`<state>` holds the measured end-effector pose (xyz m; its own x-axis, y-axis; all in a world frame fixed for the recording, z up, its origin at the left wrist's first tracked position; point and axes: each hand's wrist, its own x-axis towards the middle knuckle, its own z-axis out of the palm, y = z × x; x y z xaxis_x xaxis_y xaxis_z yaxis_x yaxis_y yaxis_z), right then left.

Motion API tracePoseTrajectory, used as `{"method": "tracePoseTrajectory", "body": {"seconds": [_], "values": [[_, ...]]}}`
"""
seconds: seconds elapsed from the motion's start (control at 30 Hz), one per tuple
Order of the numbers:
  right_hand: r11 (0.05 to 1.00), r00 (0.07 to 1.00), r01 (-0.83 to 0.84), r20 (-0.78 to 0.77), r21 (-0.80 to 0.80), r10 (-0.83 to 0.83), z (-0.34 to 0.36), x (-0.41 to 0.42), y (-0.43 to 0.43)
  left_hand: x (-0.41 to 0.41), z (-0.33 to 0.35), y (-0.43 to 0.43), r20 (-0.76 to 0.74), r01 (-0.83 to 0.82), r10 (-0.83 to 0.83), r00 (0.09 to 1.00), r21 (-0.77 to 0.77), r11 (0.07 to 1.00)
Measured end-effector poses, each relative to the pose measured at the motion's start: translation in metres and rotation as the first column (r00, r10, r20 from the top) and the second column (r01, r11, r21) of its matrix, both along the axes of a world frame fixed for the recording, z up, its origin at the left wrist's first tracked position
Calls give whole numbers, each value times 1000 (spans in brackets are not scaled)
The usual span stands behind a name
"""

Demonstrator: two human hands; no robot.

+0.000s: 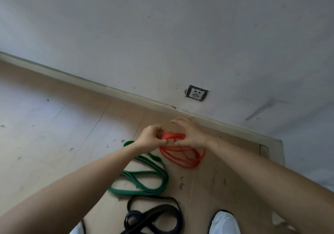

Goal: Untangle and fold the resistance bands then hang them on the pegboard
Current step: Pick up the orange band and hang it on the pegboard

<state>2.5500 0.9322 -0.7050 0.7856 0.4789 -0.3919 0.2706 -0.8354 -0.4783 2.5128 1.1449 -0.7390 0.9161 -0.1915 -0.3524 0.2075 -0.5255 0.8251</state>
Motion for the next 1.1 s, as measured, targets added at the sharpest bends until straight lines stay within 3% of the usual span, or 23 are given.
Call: {"method": "tracePoseTrajectory", "body": {"seconds": [0.17, 0.43, 0.57, 0.8, 1.1], "values": [[992, 997, 29, -81, 127, -19, 63, -3, -2, 7, 83, -12, 131, 82, -78, 988, -25, 996], [941, 994, 107, -43, 320, -99, 197, -29, 1, -5, 211, 13, 270, 230, -250, 930, 101, 968], [898, 991, 112, 16, 425, -132, 265, -46, 9, -22, 253, 36, 257, 284, -323, 911, 178, 942], [843, 982, 60, 119, 534, -144, 376, -54, 20, -45, 336, 61, 324, 173, -126, 938, -121, 978], [717, 950, -7, 228, 697, -212, 518, -43, 22, -36, 472, 60, 511, 32, 211, 833, -426, 904]]}}
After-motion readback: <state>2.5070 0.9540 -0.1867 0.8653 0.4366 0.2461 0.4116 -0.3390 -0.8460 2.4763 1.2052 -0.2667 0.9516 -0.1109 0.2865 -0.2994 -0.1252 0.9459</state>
